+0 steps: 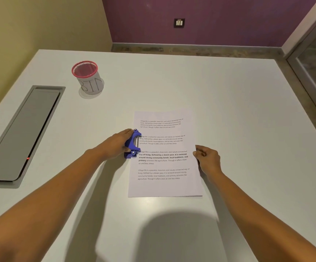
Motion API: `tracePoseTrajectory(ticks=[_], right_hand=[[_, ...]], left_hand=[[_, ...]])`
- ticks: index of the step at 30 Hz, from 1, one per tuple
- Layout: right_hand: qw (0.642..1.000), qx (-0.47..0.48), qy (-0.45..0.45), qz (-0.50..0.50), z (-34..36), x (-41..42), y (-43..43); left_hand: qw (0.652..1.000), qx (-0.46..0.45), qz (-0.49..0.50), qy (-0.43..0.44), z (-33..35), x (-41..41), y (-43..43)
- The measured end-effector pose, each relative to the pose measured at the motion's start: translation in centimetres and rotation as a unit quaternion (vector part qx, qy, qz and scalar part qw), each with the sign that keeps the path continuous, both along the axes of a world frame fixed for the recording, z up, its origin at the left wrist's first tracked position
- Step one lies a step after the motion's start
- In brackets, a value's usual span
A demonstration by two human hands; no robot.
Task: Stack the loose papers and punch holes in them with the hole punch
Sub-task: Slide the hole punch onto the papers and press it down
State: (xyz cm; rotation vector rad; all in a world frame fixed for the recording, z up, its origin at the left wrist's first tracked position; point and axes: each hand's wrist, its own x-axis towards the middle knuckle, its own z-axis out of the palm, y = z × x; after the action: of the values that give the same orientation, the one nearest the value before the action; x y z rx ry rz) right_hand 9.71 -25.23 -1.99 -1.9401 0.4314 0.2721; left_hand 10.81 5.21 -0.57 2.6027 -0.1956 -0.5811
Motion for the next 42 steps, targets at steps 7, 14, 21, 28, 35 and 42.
tracePoseTrajectory(ticks=[7,14,21,28,35,42], right_hand=[[1.000,0.000,0.003,-0.007,0.0,0.0,0.1],[0.997,-0.067,-0.038,-0.006,-0.3,0.0,0.5],[0.989,-0.130,-0.062,0.017,-0.9,0.4,0.7],[0.989,-0.131,-0.068,0.003,-1.3,0.7,1.2],[0.969,-0.186,-0.140,0.081,-1.8,-0.1,1.6],[0.905,-0.302,-0.186,0.235,-1.9,0.5,3.6]], left_hand=[[1.000,0.008,0.001,0.004,0.0,-0.1,0.0],[0.998,0.053,-0.011,0.029,0.9,0.2,-0.3],[0.991,0.074,0.095,-0.055,0.6,1.7,-1.6],[0.968,0.080,0.202,-0.124,-0.1,2.9,-3.9],[0.971,0.044,0.179,-0.155,-0.6,1.9,-3.7],[0.973,0.052,0.157,-0.163,-1.2,1.2,-4.1]])
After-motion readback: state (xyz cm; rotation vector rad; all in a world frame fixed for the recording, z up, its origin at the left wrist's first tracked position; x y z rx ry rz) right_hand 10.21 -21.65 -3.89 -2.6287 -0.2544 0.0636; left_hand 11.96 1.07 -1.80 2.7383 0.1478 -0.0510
